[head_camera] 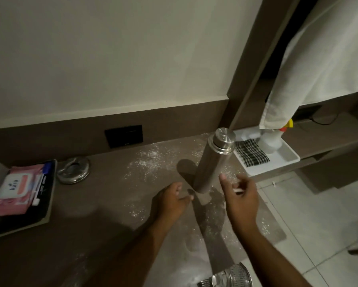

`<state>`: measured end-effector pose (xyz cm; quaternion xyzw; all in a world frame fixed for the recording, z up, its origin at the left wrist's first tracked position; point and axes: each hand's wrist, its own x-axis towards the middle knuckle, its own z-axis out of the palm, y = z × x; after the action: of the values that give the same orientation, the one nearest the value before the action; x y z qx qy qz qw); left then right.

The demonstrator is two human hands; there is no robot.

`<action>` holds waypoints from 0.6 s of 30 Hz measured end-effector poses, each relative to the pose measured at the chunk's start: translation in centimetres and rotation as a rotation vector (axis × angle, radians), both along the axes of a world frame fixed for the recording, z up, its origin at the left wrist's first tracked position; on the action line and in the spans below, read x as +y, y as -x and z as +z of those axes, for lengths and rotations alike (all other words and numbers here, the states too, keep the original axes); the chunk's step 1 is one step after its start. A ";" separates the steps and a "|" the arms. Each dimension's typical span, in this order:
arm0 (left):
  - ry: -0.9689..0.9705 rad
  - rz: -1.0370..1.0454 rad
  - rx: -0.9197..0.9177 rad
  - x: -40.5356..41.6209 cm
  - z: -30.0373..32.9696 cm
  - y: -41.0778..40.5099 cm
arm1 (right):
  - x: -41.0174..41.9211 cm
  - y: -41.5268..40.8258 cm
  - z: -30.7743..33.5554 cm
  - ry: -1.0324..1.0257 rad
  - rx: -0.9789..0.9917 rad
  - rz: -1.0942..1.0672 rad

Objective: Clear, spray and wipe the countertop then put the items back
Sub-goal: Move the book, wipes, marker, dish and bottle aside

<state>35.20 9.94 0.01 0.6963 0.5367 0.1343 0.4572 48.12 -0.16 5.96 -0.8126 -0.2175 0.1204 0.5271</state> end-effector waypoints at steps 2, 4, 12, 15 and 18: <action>-0.012 -0.074 0.015 -0.1 1.4 -2.4 | 1.1 -1.8 1.8 0.002 -0.080 0.098; -0.020 -0.119 0.025 0.2 3.1 -4.7 | 3.2 -3.0 3.5 0.010 -0.150 0.227; -0.170 -0.112 -0.211 2.1 6.9 -4.3 | 9.3 -0.3 6.4 0.063 -0.425 0.436; -0.206 0.017 -0.176 3.2 6.6 0.5 | 11.6 3.7 7.2 0.012 -0.390 0.552; -0.108 0.228 -0.199 5.1 6.0 7.0 | 14.7 9.0 7.8 -0.001 -0.296 0.660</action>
<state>28.17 15.01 6.00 0.6376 0.5565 0.2824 0.4518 39.11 14.57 13.73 -0.7071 -0.5422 0.1651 0.4229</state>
